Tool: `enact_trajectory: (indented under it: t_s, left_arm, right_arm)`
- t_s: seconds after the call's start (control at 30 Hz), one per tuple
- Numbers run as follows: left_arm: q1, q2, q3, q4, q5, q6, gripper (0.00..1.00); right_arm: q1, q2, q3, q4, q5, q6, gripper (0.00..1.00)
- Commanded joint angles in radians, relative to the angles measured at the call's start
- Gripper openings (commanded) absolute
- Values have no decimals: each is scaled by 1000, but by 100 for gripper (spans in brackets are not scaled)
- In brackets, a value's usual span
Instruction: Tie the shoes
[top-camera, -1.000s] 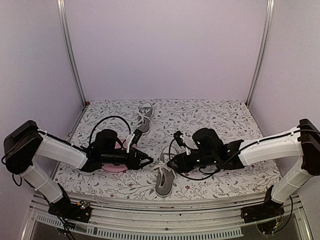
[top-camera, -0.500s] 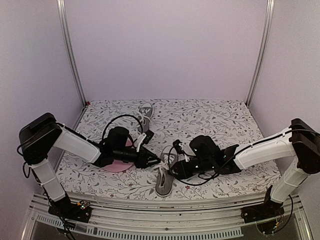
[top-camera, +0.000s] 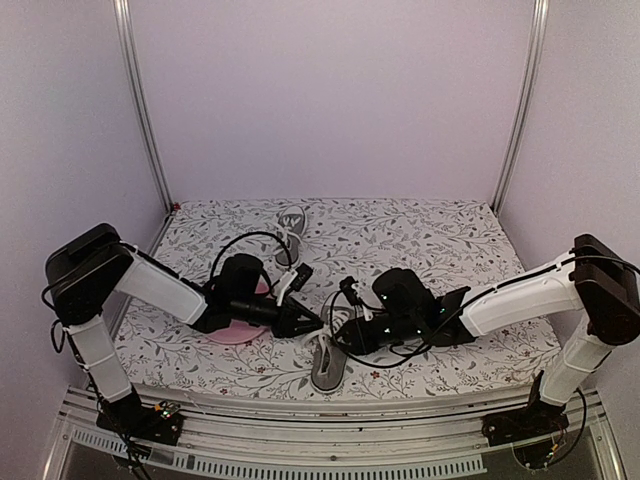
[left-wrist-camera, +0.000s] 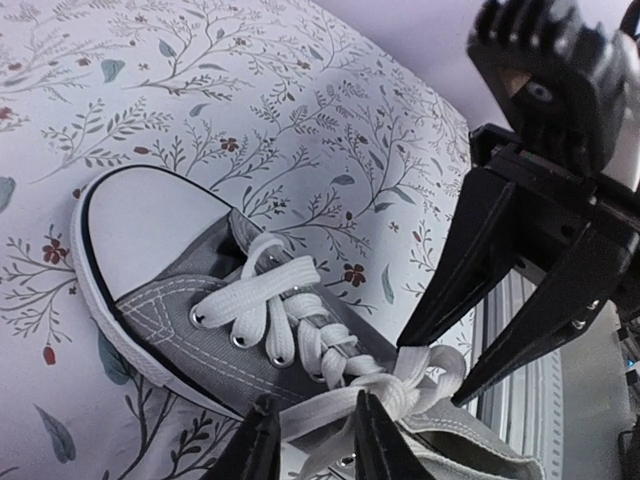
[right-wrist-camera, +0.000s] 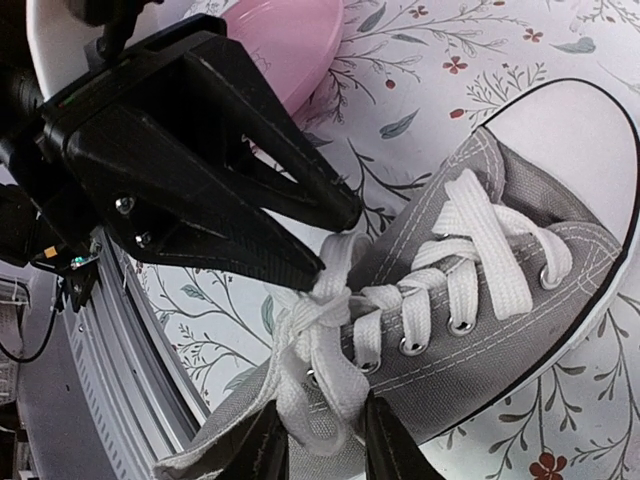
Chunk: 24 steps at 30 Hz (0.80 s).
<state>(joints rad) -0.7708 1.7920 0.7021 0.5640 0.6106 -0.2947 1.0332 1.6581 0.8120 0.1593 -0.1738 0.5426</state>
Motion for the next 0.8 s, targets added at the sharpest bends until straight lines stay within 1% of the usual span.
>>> enact_trajectory:
  t_s: [0.0,0.07,0.13,0.2,0.27,0.33,0.4,0.57,0.77]
  left_arm:
    - [-10,21,18,17,34,13,20]
    - [-9,21,15,21,35,10,12]
    - [-9,20,10,28,36,5,4]
    - [-9,17,5,41,39,-5,0]
    - [-11,13,-1,55,42,-14,0]
    - [-11,9,-5,63,44,-20,0]
    - [-12,7,-7,64,45,-21,0]
    - [-14,6,-9,66,48,-24,0]
    - [-14,6,-12,65,45,-24,0]
  right_arm:
    - [1,12,29,12,26,0,25]
    - [0,8,28,7,41,0,22]
    - [0,1,25,1,51,2,21]
    - [0,-6,21,-11,59,4,20]
    - [-1,-15,14,-30,71,4,23]
    - [-2,-31,5,-47,89,-5,33]
    - [0,-49,0,-61,95,-29,37]
    - [15,-91,13,-98,118,-131,38]
    - [29,-63,65,-117,120,-188,34]
